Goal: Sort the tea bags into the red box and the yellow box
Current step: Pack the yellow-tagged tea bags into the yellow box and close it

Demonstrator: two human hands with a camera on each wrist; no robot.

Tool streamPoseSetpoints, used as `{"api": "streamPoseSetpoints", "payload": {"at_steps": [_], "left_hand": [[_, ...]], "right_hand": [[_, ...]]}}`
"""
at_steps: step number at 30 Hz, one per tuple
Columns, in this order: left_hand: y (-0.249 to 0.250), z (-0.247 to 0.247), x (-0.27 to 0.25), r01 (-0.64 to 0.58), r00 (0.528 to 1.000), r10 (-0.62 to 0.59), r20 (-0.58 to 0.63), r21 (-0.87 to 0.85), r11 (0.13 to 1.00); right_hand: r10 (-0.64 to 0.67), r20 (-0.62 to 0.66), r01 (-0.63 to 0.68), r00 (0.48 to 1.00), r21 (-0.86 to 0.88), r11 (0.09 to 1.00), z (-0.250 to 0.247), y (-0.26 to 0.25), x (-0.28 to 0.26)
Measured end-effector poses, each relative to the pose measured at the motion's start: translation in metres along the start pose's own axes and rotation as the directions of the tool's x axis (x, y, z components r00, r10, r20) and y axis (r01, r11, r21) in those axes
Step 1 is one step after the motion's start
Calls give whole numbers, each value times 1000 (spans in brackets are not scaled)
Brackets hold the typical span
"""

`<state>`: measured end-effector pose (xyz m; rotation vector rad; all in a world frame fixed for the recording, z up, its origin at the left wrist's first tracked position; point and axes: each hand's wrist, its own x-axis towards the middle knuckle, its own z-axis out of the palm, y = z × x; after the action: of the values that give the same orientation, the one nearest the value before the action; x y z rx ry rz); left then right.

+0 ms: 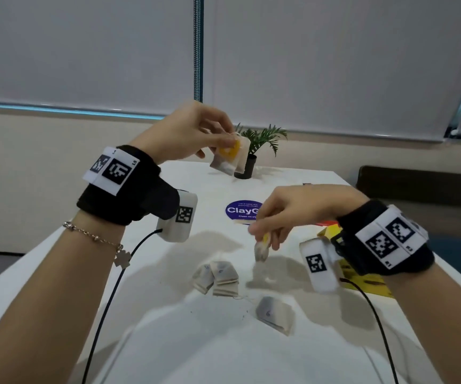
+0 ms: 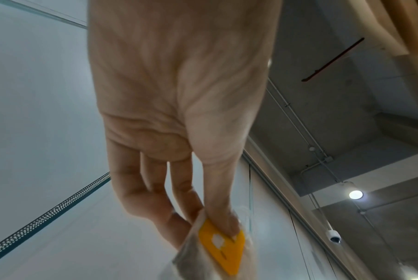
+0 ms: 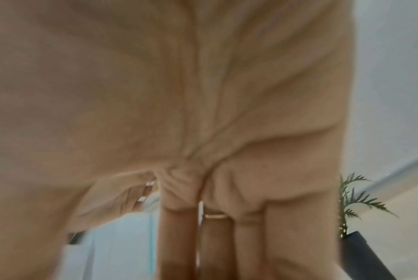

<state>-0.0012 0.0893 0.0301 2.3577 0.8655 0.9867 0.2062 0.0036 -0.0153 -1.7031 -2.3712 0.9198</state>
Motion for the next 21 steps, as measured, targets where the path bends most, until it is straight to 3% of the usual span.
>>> {"api": "streamPoseSetpoints", "payload": {"at_steps": [6, 11, 17, 21], "left_hand": [[1, 12, 3, -19, 994, 19, 108, -1, 1000], [2, 29, 5, -9, 974, 11, 225, -8, 1000], [6, 40, 6, -15, 965, 25, 259, -39, 999], [6, 45, 5, -40, 958, 49, 284, -40, 998]], "right_hand": [[-93, -284, 77, 954, -69, 995, -25, 19, -5], [-75, -566, 94, 821, 4, 996, -31, 28, 0], [-122, -703, 175, 700, 5, 984, -32, 27, 2], [-124, -706, 195, 697, 21, 981, -29, 22, 3]]}}
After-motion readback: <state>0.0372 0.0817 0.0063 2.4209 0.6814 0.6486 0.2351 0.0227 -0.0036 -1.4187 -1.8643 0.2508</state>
